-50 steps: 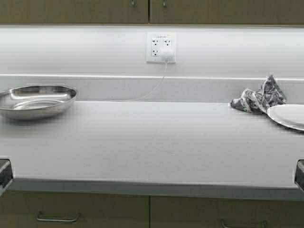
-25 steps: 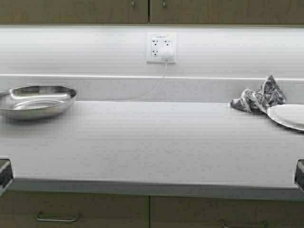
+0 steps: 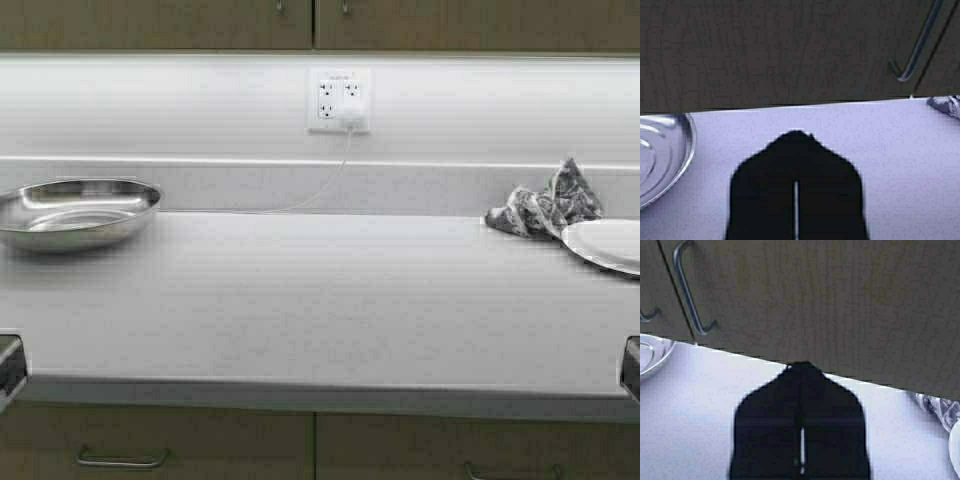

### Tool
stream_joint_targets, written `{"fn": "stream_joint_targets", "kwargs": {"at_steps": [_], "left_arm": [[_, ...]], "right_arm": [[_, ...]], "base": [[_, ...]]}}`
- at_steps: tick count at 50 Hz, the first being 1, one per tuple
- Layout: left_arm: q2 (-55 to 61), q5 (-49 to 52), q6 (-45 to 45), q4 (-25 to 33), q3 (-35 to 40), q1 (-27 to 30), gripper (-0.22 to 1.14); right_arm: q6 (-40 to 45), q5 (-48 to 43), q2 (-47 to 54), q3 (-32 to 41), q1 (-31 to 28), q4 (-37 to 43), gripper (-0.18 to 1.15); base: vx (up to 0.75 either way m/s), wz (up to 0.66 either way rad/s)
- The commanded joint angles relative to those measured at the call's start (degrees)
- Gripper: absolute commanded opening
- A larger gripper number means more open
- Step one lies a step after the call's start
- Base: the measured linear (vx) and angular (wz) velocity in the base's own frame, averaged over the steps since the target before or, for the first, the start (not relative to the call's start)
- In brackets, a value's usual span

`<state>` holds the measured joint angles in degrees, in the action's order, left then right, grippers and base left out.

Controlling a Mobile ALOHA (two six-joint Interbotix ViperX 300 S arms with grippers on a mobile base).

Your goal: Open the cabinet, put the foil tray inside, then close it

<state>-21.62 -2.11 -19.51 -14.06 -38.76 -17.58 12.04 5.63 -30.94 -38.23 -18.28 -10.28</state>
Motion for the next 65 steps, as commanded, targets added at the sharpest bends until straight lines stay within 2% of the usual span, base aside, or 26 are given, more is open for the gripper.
{"fn": "stream_joint_targets", "kwargs": {"at_steps": [1, 65], "left_arm": [[-0.35, -0.44, -0.18, 0.09, 0.62, -0.09, 0.05], [-0.79, -0.44, -0.7, 0.18, 0.7, -0.09, 0.05]], "right_arm": [[-0.09, -0.35, -0.35, 0.88, -0.09, -0.09, 0.07], [-0.18, 0.0, -0.35, 0.62, -0.09, -0.09, 0.07]], "base": [[0.0, 0.0], [0.0, 0.0]]}}
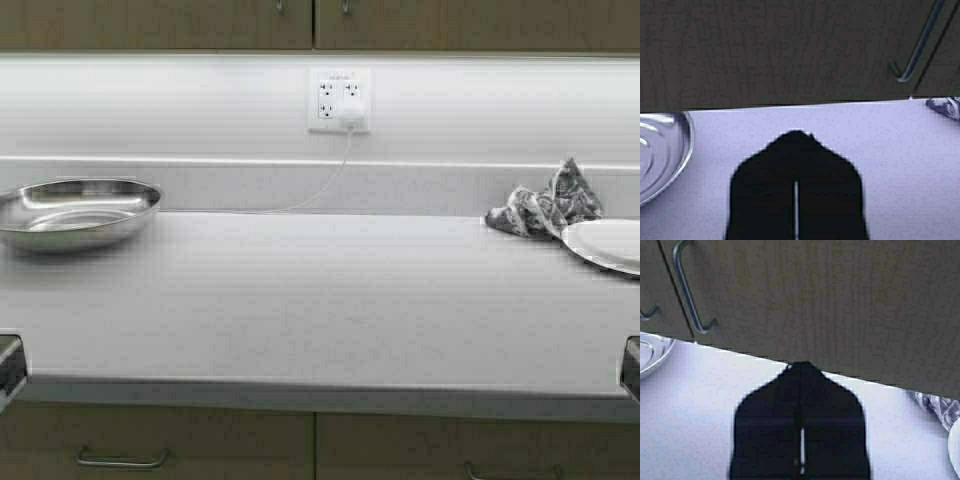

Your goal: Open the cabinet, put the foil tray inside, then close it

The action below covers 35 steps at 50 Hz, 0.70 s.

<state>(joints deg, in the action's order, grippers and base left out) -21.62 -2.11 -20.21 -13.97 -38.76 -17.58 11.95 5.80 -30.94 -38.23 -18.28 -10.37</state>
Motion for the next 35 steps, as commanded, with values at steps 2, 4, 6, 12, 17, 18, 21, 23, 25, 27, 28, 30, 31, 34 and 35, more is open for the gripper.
{"fn": "stream_joint_targets", "kwargs": {"at_steps": [2, 4, 6, 12, 17, 18, 21, 23, 25, 27, 28, 30, 31, 34, 35], "left_arm": [[-0.79, -0.44, 0.0, 0.09, 0.79, 0.0, 0.05], [-0.79, -0.44, 0.0, 0.09, 0.79, 0.0, 0.04], [-0.79, -0.44, 0.0, 0.09, 0.88, -0.09, 0.04], [-0.88, -0.44, 0.0, 0.09, 0.97, 0.0, 0.04], [-0.79, -0.44, 0.0, 0.09, 0.88, -0.09, 0.04], [-0.88, -0.44, 0.0, 0.09, 0.88, 0.0, 0.04], [-0.88, -0.44, 0.0, 0.09, 0.79, -0.09, 0.04], [-0.88, -0.44, 0.09, 0.09, 0.79, 0.0, 0.04], [-0.97, -0.44, 0.18, 0.09, 0.79, -0.09, 0.04], [-0.97, -0.44, 0.18, 0.09, 0.79, 0.0, 0.04], [-0.97, -0.44, 0.18, 0.09, 0.7, -0.09, 0.04], [-0.97, -0.35, 0.09, 0.09, 0.79, 0.0, 0.04], [-0.88, -0.44, 0.09, 0.09, 0.79, -0.09, 0.04], [-0.97, -0.44, 0.0, 0.09, 0.79, -0.09, 0.04], [-0.97, -0.44, 0.0, 0.09, 0.79, 0.0, 0.04]], "right_arm": [[-0.09, -0.18, -0.35, 0.62, -0.09, -0.09, 0.07], [-0.09, -0.26, -0.35, 0.62, -0.09, 0.0, 0.07], [-0.09, -0.26, -0.35, 0.62, -0.09, 0.0, 0.07], [-0.09, -0.26, -0.35, 0.7, -0.09, 0.0, 0.07], [-0.09, -0.18, -0.35, 0.79, -0.09, -0.09, 0.07], [-0.18, -0.18, -0.35, 0.79, -0.09, -0.09, 0.07], [-0.09, -0.26, -0.35, 0.79, -0.09, -0.35, 0.07], [-0.09, -0.26, -0.35, 0.7, -0.09, -0.7, 0.07], [-0.09, -0.18, -0.35, 0.7, -0.09, -1.05, 0.07], [-0.09, -0.18, -0.35, 0.79, -0.09, -1.49, 0.07], [-0.09, -0.18, -0.35, 0.79, -0.09, -1.67, 0.07], [-0.09, -0.18, -0.35, 0.79, -0.09, -2.02, 0.07], [0.0, -0.18, -0.35, 0.79, -0.09, -2.29, 0.07], [0.0, -0.18, -0.53, 0.79, -0.09, -2.64, 0.07], [0.0, -0.18, -0.53, 0.79, -0.09, -2.72, 0.07]], "base": [[0.0, 0.0], [0.0, 0.0], [0.0, 0.0], [0.0, 0.0], [0.0, 0.0], [0.0, 0.0], [0.0, 0.0], [0.0, 0.0], [0.0, 0.0], [0.0, 0.0], [0.0, 0.0], [0.0, 0.0], [0.0, 0.0], [0.0, 0.0], [0.0, 0.0]]}}
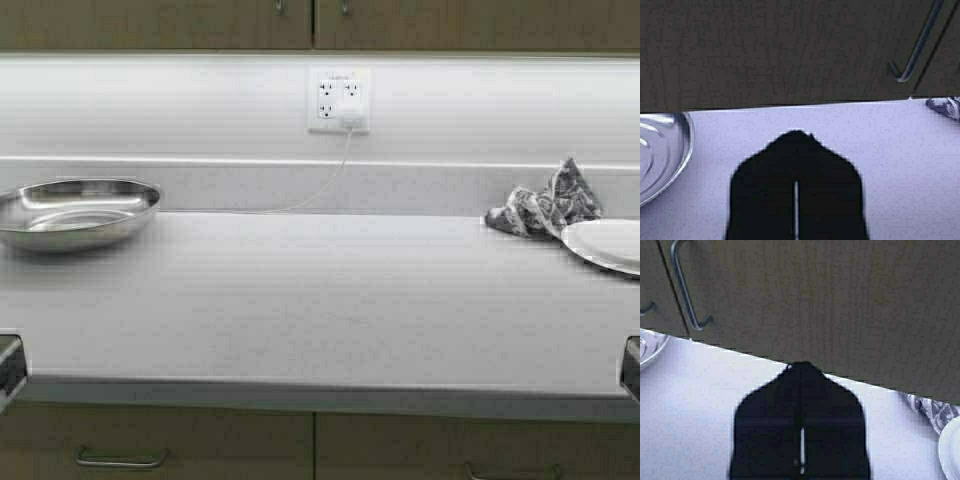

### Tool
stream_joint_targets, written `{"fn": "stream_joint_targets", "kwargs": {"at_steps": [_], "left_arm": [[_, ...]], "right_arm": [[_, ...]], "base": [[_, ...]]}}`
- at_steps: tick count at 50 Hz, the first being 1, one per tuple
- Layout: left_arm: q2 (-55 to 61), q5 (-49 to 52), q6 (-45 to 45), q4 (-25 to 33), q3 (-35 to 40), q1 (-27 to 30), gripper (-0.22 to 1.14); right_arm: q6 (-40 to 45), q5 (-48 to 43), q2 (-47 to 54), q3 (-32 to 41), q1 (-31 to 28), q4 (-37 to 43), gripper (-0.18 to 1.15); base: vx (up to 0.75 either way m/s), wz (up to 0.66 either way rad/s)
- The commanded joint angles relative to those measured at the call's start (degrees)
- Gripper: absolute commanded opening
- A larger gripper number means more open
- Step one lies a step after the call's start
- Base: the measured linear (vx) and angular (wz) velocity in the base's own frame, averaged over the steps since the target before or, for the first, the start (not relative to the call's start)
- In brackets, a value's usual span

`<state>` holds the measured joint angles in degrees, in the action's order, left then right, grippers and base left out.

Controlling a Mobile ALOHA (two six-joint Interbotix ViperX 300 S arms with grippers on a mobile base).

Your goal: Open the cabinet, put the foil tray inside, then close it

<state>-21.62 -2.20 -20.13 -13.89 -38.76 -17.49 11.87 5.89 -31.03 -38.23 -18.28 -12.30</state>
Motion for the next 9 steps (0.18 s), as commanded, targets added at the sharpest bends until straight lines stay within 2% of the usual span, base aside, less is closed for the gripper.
{"fn": "stream_joint_targets", "kwargs": {"at_steps": [1, 9], "left_arm": [[-0.97, -0.35, -0.09, 0.0, 0.88, -0.09, 0.04], [-0.97, -1.32, -0.09, 0.0, 0.97, -0.18, 0.05]], "right_arm": [[0.09, -0.26, -0.44, 0.88, -0.09, -0.79, 0.07], [0.09, -0.26, -0.62, 0.88, -0.09, -0.79, 0.07]], "base": [[0.0, 0.0], [0.0, 0.0]]}}
